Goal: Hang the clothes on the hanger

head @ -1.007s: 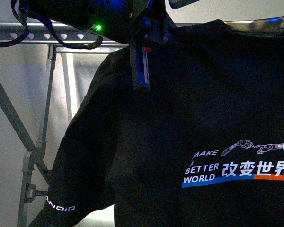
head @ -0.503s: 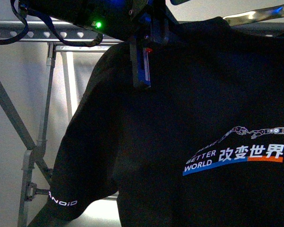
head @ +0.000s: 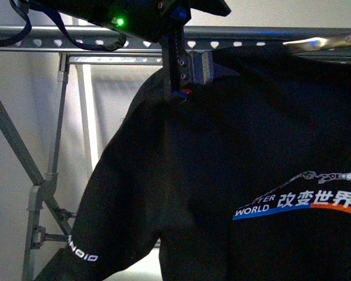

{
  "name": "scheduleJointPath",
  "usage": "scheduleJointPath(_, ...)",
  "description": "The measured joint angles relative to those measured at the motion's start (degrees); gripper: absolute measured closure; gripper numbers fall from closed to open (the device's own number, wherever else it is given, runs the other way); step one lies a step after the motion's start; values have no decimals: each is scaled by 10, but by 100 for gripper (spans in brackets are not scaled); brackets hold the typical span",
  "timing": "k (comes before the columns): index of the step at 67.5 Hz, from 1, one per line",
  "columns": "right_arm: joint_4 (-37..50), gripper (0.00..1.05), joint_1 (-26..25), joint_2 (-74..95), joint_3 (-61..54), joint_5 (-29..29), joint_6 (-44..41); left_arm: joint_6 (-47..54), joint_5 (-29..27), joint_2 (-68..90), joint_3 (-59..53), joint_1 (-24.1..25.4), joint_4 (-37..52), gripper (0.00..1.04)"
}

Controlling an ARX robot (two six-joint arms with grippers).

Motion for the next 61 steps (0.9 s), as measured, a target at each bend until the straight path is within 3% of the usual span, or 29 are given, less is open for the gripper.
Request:
scheduleJointPath(4, -10, 96, -12, -2, -14, -6, 26, 0, 0, 0, 0, 0, 0, 5)
scheduleJointPath(13, -64, 96, -35, -7, -41, -24, 84, -1, -1, 0, 0, 0, 2, 6)
scheduleJointPath(16, -84, 96, -38, -8, -43, -32, 100, -42, -19, 0, -12, 0, 41, 7)
scheduleJointPath(24, -155, 96, -43, -20, -48, -74, 158, -318, -112, -1, -41, 9, 235, 7)
scheduleJointPath(25, -167, 96, -43, -24, -49, -83, 173, -398, -131, -1, -41, 13, 263, 7)
scheduleJointPath(28, -181, 96, -44, -30, -50, -93, 187, -481, -152, -4, -39, 21, 300, 7)
scheduleJointPath(29, -189, 96, -44, -34, -51, -100, 196, -559, -165, -7, -38, 27, 318, 7)
scheduleJointPath(31, -199, 96, -44, -39, -53, -108, 204, -605, -176, -12, -37, 33, 333, 7)
scheduleJointPath(38, -248, 96, -45, -64, -63, -140, 245, -918, -246, -50, -32, 69, 368, 7)
scheduleJointPath(43, -284, 98, -44, -80, -69, -161, 275, -1023, -314, -75, -26, 87, 314, 7)
scheduleJointPath(50, -291, 99, -42, -93, -80, -160, 328, -1028, -351, -89, -48, 76, 281, 7)
scheduleJointPath(55, -237, 99, -41, -109, -102, -149, 427, -899, -449, -138, -88, 62, 85, 25)
scheduleJointPath(61, -198, 99, -40, -121, -114, -139, 531, -798, -442, -206, -210, 68, 93, 42)
